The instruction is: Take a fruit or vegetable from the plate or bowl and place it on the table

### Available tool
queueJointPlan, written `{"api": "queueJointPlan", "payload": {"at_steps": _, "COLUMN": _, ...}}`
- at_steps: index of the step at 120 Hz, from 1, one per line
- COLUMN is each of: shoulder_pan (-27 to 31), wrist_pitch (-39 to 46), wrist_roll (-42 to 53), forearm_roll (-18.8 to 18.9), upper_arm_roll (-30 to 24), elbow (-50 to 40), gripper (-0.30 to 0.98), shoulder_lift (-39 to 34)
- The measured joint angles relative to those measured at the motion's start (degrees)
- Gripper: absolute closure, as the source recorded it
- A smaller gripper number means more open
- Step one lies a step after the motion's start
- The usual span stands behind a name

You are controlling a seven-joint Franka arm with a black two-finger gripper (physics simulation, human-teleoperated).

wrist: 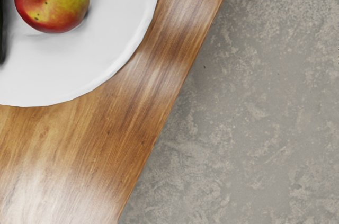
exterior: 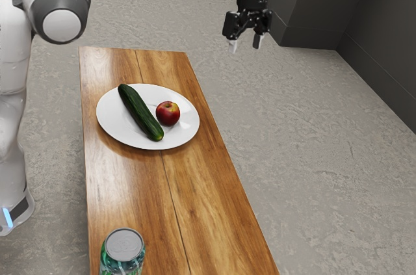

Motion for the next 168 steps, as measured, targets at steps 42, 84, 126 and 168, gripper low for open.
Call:
{"api": "queueJointPlan", "payload": {"at_steps": 42, "shoulder_pan": 2.6, "wrist_pitch": 2.5, "wrist_roll": 44.2, "forearm_roll": 8.8, "upper_arm_roll": 0.2, "elbow": -11.8, "gripper": 0.00, "shoulder_lift": -4.3}}
{"api": "queueJointPlan", "payload": {"at_steps": 84, "shoulder_pan": 0.5, "wrist_pitch": 12.1, "wrist_roll": 73.6, "forearm_roll": 13.5, "upper_arm_roll": 0.6, "elbow": -22.9, "gripper": 0.00, "shoulder_lift": -9.2}}
{"api": "queueJointPlan", "payload": {"at_steps": 126, "shoulder_pan": 8.2, "wrist_pitch": 19.9, "wrist_roll": 93.7, "forearm_roll": 13.1, "upper_arm_roll": -2.0, "elbow": -32.2, "gripper": 0.00, "shoulder_lift": -9.4}}
{"api": "queueJointPlan", "payload": {"at_steps": 168, "shoulder_pan": 15.1, "wrist_pitch": 25.6, "wrist_roll": 105.5, "forearm_roll": 10.9, "upper_arm_roll": -2.0, "elbow": -37.9, "gripper": 0.00, "shoulder_lift": -12.1}}
